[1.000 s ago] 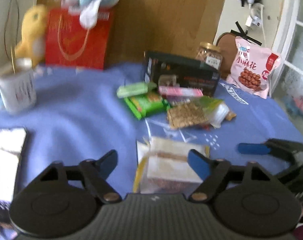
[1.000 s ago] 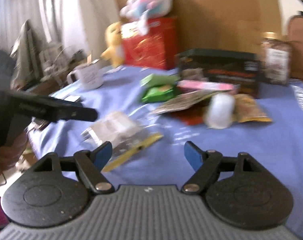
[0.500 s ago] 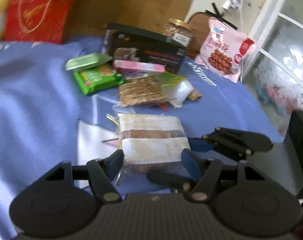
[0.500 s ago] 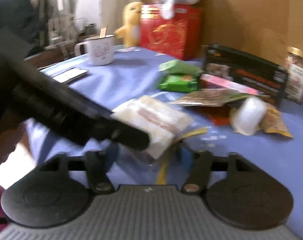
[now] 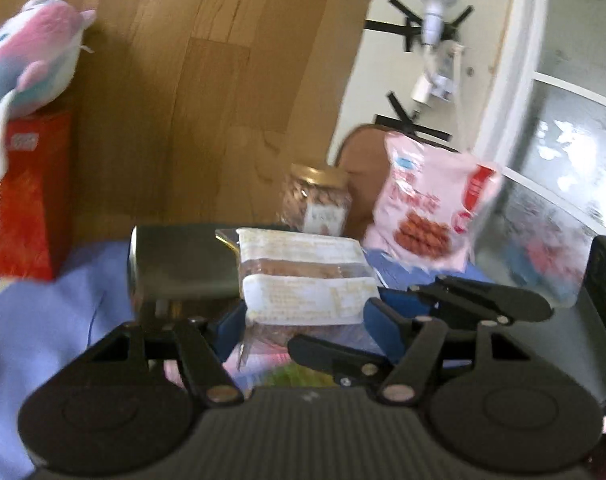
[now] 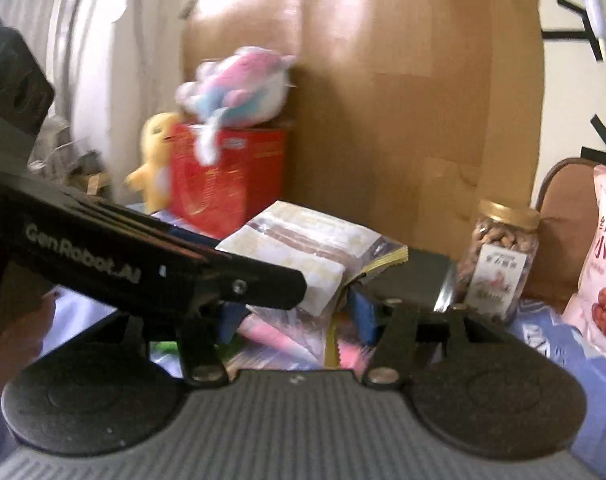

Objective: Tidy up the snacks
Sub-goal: 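Lift the pastry bag into the black tin box and open the left tool, then grasp the green leafy packet with the left tool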

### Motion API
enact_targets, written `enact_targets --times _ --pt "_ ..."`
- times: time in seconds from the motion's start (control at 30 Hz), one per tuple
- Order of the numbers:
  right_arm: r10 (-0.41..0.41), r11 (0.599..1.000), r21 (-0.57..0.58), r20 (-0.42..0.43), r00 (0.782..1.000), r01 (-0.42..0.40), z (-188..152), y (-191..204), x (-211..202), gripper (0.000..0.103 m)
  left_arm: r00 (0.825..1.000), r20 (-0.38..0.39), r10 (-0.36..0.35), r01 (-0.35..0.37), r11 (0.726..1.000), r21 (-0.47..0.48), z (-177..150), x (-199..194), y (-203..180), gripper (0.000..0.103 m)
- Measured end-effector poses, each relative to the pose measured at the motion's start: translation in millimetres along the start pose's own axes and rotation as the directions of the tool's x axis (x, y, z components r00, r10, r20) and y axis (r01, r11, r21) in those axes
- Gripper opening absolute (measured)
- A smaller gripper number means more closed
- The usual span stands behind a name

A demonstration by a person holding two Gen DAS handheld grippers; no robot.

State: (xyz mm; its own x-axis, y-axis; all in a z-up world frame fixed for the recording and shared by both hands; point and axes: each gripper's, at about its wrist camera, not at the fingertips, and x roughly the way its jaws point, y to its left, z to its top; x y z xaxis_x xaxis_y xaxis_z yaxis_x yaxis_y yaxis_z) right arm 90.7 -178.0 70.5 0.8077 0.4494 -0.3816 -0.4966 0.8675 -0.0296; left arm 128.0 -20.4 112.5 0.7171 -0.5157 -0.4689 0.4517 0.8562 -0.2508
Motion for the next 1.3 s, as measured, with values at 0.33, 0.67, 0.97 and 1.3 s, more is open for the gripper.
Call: enact_targets --times 0.33,0.67,0.97,1.3 --pt "-0.036 0.997 0.058 -0.115 0.993 0.043 3.3 -52.1 91.5 0.060 0.994 -0.107 0.030 -0.043 0.992 -0.116 19.7 106.9 46.0 0.066" --pt "-0.024 0.994 0.102 -0.072 0.997 0.032 5.0 -56.4 92.5 0.075 0.992 -0.116 0.049 -0.064 0.990 -0.127 21.9 113.6 49.5 0.064" --pt "-0.043 0.985 0.171 0.238 0.970 0.002 -43.6 -17.2 -44.8 0.103 0.993 0.058 0.102 -0.100 0.994 -0.047 -40.4 -13.9 12.6 0.067" --pt "0.097 0.980 0.167 0.060 0.993 -0.106 -74.1 27.4 -51.2 0.076 0.984 -0.069 0.167 -0.177 0.966 -0.190 -125.1 -65.6 39.1 0.067"
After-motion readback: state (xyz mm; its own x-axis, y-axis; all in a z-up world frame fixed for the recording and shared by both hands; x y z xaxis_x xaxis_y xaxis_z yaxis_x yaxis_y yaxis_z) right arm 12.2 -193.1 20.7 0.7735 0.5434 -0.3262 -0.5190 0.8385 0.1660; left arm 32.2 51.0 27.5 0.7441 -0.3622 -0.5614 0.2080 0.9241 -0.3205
